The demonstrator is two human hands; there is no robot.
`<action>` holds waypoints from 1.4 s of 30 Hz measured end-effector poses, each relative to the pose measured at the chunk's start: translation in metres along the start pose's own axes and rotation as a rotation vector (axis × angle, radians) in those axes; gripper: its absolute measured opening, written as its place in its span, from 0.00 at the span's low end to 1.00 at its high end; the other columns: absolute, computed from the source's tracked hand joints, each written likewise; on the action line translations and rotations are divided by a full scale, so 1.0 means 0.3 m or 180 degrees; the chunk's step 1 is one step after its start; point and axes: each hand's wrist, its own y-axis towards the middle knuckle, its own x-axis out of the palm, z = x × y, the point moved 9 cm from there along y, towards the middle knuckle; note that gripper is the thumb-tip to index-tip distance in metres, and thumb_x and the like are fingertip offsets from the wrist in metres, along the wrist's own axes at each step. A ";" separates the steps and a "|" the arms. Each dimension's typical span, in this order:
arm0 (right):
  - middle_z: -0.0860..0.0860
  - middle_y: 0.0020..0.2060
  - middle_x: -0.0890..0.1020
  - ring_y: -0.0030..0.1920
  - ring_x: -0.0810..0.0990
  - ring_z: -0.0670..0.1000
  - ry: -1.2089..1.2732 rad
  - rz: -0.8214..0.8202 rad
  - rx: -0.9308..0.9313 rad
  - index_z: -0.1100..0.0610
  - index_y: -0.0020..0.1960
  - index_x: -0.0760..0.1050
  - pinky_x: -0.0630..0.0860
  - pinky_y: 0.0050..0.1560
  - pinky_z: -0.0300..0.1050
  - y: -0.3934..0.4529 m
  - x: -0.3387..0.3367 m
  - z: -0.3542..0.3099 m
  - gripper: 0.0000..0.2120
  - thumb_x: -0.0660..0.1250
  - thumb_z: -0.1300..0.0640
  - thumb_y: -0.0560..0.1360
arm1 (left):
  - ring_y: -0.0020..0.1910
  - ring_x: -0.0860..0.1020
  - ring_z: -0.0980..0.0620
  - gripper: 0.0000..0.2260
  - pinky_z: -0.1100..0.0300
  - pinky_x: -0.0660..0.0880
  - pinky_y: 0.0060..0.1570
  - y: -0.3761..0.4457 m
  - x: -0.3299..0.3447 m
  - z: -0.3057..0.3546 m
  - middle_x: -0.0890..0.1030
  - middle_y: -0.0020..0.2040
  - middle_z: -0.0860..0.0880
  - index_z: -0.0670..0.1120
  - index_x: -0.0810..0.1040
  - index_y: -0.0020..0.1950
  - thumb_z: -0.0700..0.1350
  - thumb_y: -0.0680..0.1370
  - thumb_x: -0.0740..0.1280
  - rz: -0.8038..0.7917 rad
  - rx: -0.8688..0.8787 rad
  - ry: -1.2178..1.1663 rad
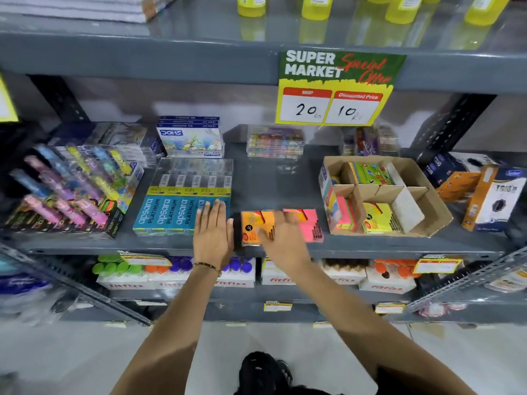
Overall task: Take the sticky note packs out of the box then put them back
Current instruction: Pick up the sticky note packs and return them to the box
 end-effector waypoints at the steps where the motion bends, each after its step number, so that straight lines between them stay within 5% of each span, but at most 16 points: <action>1: 0.62 0.68 0.67 0.67 0.65 0.62 -0.0116 -0.0173 0.0092 0.61 0.72 0.58 0.65 0.67 0.53 0.007 0.051 -0.019 0.30 0.62 0.47 0.77 | 0.66 0.69 0.38 0.23 0.44 0.59 0.68 -0.013 -0.003 -0.015 0.74 0.64 0.36 0.34 0.70 0.66 0.47 0.80 0.49 -0.0011 -0.0026 0.0004; 5: 0.64 0.71 0.60 0.68 0.62 0.66 -0.0805 -0.0357 0.0405 0.62 0.74 0.53 0.65 0.67 0.57 0.028 0.158 -0.030 0.38 0.60 0.39 0.75 | 0.66 0.68 0.37 0.23 0.49 0.53 0.69 -0.051 -0.010 -0.030 0.73 0.65 0.35 0.33 0.69 0.67 0.46 0.80 0.50 -0.0038 0.0100 -0.0007; 8: 0.65 0.73 0.54 0.70 0.58 0.69 -0.1043 -0.0441 0.0517 0.62 0.74 0.50 0.62 0.69 0.61 0.035 0.201 -0.014 0.40 0.62 0.40 0.74 | 0.65 0.69 0.38 0.25 0.47 0.57 0.68 -0.057 -0.010 -0.030 0.74 0.64 0.36 0.34 0.70 0.66 0.49 0.81 0.46 -0.0144 0.0110 -0.0012; 14: 0.61 0.64 0.67 0.60 0.69 0.61 -0.0857 0.0074 0.0250 0.61 0.66 0.63 0.71 0.60 0.53 0.036 0.139 -0.030 0.34 0.67 0.44 0.69 | 0.64 0.71 0.37 0.31 0.46 0.59 0.66 -0.054 -0.003 -0.033 0.75 0.62 0.36 0.33 0.72 0.64 0.52 0.82 0.39 -0.0160 0.0115 0.0000; 21: 0.61 0.57 0.71 0.56 0.71 0.59 0.0364 0.0851 -0.0156 0.63 0.60 0.70 0.67 0.56 0.43 -0.065 -0.157 0.013 0.31 0.70 0.50 0.60 | 0.64 0.70 0.36 0.20 0.45 0.54 0.69 -0.021 -0.029 0.118 0.75 0.62 0.36 0.34 0.73 0.62 0.46 0.79 0.53 0.0383 0.0521 -0.0272; 29: 0.61 0.57 0.71 0.55 0.72 0.57 0.0108 0.1801 0.0592 0.64 0.57 0.70 0.67 0.46 0.40 -0.180 -0.553 0.442 0.28 0.76 0.54 0.64 | 0.56 0.76 0.38 0.18 0.41 0.70 0.58 0.041 0.115 0.275 0.79 0.55 0.38 0.37 0.78 0.55 0.45 0.76 0.54 -0.0010 0.0539 -0.0453; 35: 0.61 0.59 0.70 0.55 0.73 0.61 -0.0203 0.1264 0.1000 0.63 0.57 0.71 0.74 0.52 0.52 -0.074 -0.509 0.671 0.27 0.77 0.56 0.63 | 0.53 0.77 0.38 0.11 0.43 0.72 0.54 0.043 0.178 0.256 0.80 0.53 0.37 0.37 0.78 0.55 0.39 0.75 0.66 -0.0225 0.0384 -0.0340; 42: 0.61 0.59 0.70 0.62 0.67 0.62 -0.0313 0.0893 0.0976 0.63 0.61 0.70 0.73 0.59 0.60 0.012 -0.426 0.698 0.31 0.76 0.50 0.63 | 0.57 0.74 0.39 0.12 0.44 0.69 0.59 0.041 0.180 0.252 0.79 0.57 0.38 0.38 0.77 0.59 0.40 0.77 0.63 -0.0271 0.0357 -0.0305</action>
